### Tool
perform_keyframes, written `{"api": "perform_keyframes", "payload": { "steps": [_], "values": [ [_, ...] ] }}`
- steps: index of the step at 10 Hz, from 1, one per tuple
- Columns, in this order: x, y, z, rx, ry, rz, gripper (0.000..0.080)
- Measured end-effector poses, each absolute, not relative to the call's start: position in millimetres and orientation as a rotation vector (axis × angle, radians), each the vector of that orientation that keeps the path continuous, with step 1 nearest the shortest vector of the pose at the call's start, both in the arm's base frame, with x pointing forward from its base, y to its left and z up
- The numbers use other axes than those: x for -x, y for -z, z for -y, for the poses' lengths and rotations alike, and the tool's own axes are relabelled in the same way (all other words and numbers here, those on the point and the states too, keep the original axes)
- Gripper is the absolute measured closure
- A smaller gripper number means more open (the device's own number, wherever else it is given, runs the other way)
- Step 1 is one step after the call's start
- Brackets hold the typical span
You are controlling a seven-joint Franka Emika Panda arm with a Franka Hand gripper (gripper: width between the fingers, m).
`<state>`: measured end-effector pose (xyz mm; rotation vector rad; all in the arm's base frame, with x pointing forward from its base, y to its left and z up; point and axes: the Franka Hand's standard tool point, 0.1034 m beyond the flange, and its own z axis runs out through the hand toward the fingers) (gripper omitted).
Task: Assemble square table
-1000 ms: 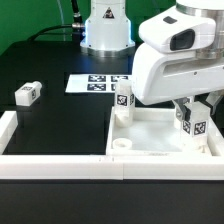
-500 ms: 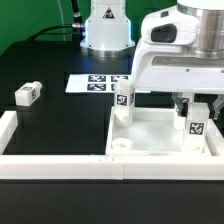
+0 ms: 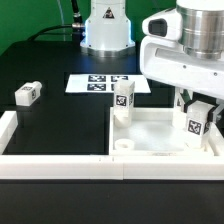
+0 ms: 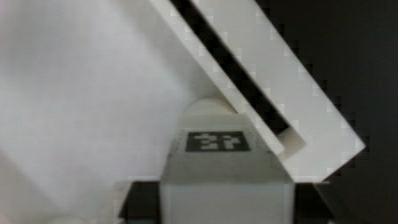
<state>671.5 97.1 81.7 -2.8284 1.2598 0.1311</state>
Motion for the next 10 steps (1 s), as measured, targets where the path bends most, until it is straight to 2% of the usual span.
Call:
{"api": "perform_keyframes", "payload": {
  "steps": [4,5,6,7,8,9,10],
  "values": [
    [-671.4,-81.0,-100.4,2.603,-0.152,-1.675,0.0508],
    [-671.4,-80.9,-100.4,2.606,-0.152,-1.672,0.0425],
    [-671.3,-80.8,-100.3,2.617,-0.151,-1.654,0.0425],
    [-671.2,-80.8,-100.3,2.642,-0.15,-1.612,0.0286],
    [-670.9,-80.7,-101.0,2.668,-0.149,-1.571,0.0193],
    [-670.6,-80.6,-101.7,2.736,-0.145,-1.445,0.0193],
    [-670.7,-80.1,-101.5,2.808,-0.139,-1.287,0.0159]
  ]
}}
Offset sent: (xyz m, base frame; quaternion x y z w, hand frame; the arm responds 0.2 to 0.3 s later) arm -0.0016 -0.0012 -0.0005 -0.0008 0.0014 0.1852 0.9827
